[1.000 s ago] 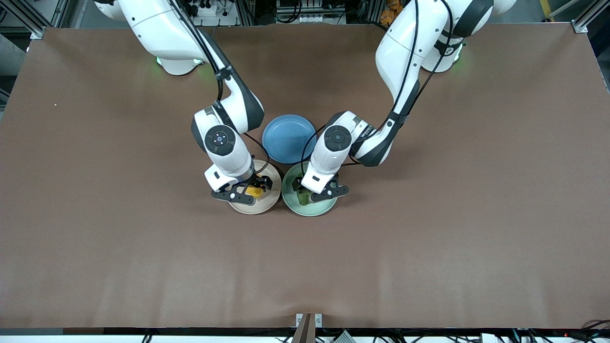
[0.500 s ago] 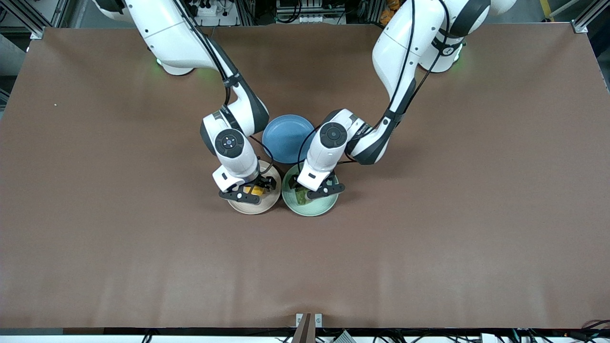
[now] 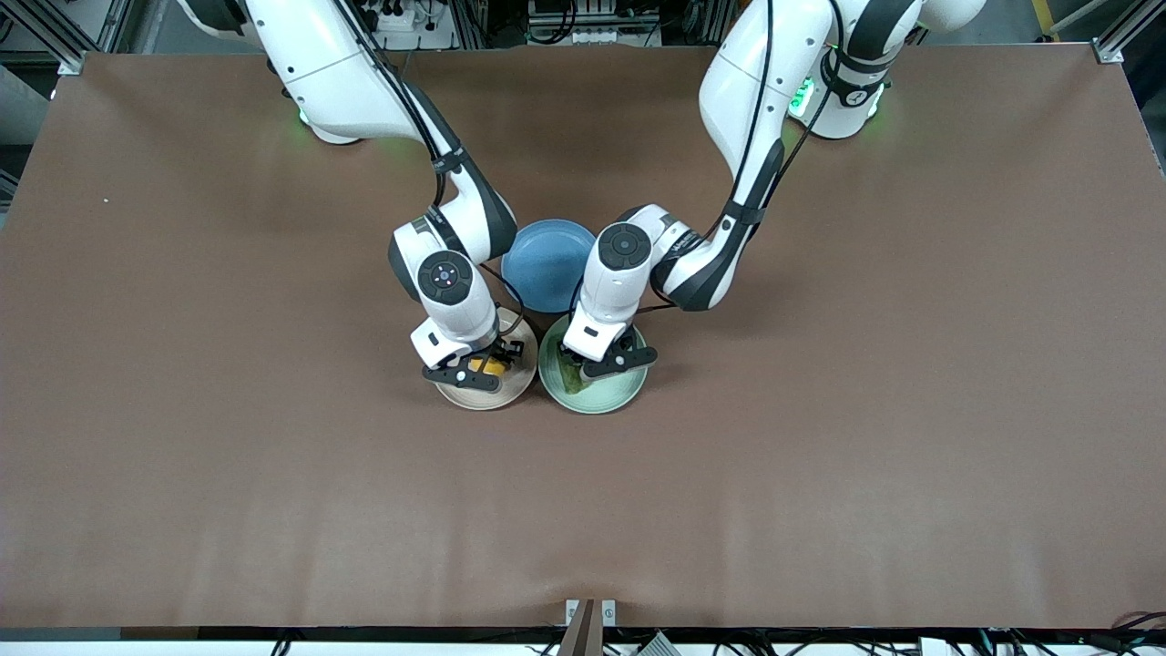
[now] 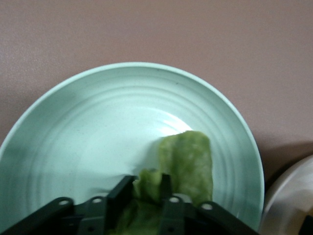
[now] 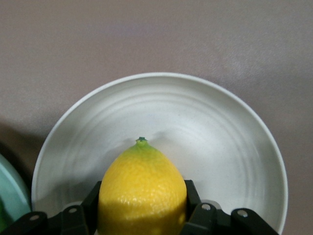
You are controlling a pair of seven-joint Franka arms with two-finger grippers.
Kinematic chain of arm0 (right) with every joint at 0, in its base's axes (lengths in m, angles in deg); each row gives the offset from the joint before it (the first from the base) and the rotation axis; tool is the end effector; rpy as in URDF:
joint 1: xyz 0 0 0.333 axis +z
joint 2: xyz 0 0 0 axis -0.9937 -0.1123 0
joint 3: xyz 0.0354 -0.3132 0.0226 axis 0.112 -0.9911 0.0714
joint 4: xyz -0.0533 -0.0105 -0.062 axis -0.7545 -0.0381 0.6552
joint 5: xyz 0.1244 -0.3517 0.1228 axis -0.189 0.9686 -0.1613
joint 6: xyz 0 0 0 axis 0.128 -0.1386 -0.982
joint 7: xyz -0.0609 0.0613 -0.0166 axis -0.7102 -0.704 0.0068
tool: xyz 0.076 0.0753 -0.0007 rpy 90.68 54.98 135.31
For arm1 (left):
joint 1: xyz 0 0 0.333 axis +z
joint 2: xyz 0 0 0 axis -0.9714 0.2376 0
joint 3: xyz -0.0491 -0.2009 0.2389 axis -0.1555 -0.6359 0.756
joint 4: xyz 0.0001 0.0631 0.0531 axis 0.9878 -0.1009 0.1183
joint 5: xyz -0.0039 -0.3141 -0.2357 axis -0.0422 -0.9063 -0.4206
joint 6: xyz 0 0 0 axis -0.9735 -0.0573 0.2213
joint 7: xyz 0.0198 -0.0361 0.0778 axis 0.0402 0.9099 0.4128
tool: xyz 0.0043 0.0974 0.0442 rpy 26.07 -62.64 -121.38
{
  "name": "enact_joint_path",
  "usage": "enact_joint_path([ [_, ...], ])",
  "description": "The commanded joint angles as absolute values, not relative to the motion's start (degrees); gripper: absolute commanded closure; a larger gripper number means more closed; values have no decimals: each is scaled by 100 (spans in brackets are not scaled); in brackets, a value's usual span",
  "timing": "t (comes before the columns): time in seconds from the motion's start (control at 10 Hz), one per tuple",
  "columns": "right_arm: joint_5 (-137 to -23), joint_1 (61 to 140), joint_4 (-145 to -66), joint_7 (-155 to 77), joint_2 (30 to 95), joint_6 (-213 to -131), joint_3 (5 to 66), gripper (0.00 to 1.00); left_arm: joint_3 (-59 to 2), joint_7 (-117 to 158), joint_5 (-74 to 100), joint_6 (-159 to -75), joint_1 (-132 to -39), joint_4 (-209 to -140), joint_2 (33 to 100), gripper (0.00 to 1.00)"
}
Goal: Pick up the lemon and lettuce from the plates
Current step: 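Lift the lemon with the right gripper while the left gripper lifts the lettuce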
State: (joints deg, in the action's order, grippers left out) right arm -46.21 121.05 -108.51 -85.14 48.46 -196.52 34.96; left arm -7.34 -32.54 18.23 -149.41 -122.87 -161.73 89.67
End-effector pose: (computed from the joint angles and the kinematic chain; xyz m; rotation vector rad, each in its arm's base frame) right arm 0.5616 0.3493 0.1941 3.1172 -0.3002 0.0453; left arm 0.5242 -0.5061 0.1772 2.9227 0.4434 0.2143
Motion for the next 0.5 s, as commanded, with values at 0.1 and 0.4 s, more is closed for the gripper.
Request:
enact_joint_path([
  [0.1,-4509,12073,-10807,-8570,4855,-19611,3473,71,-655,-3579,2003,-14957,-12293,-16139,8801,100],
  [0.4,-4518,11872,-10589,-8333,4925,-19149,3473,74,-655,-3562,2011,-14090,-12231,-16139,8371,100],
])
